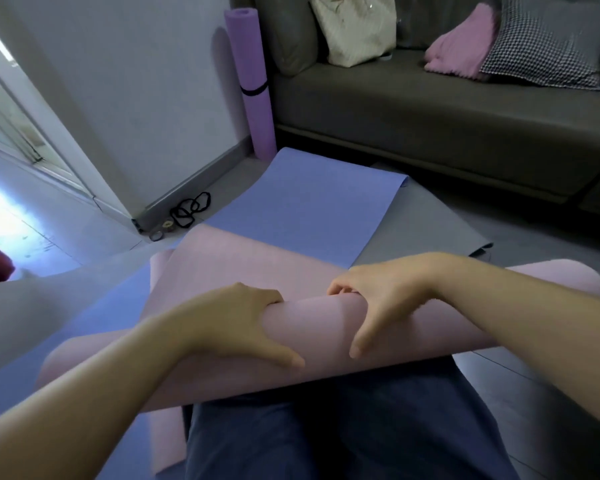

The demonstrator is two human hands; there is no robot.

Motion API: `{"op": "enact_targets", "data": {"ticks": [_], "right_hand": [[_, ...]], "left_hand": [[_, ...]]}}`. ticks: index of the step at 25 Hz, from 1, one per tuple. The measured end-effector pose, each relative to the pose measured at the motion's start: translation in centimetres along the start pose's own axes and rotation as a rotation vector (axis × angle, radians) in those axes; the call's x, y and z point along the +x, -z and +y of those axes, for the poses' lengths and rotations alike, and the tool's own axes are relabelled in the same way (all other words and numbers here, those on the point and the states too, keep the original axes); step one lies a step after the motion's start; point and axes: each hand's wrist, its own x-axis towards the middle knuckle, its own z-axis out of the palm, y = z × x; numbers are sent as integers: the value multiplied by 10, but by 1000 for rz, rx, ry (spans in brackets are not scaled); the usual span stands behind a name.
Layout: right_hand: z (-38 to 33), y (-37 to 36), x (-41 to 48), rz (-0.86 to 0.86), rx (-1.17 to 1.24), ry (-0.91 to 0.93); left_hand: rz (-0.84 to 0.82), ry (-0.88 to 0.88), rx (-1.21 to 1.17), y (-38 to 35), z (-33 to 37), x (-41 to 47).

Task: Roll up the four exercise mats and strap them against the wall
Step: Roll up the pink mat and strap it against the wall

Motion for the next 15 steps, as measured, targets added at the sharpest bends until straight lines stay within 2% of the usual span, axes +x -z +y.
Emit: {"op": "enact_targets", "data": {"ticks": [2, 4, 5, 7, 9, 11, 12, 14, 15], "right_hand": [[-3, -23, -9, 198, -234, 15], [-3, -57, -9, 523, -475, 63], [-1, -71, -4, 657, -537, 74], [7, -76, 8, 780, -527, 97], [6, -60, 13, 673, -497, 64], [1, -39, 14, 515, -421, 40], [-1, -29, 17, 460, -380, 59], [-8, -12, 24, 325, -313, 85], [-11, -4, 25, 253, -276, 73]], "left_hand": [[-204, 39, -128, 8, -8, 9], [-347, 81, -233, 15, -8, 18], [-353, 82, -221, 19, -7, 21], [-240, 46, -105, 21, -4, 23], [47, 18, 47, 10, -5, 20], [406, -70, 294, -16, -9, 11], [511, -90, 436, -31, -12, 7], [611, -95, 535, -51, -16, 1], [583, -83, 489, -50, -13, 0]]}}
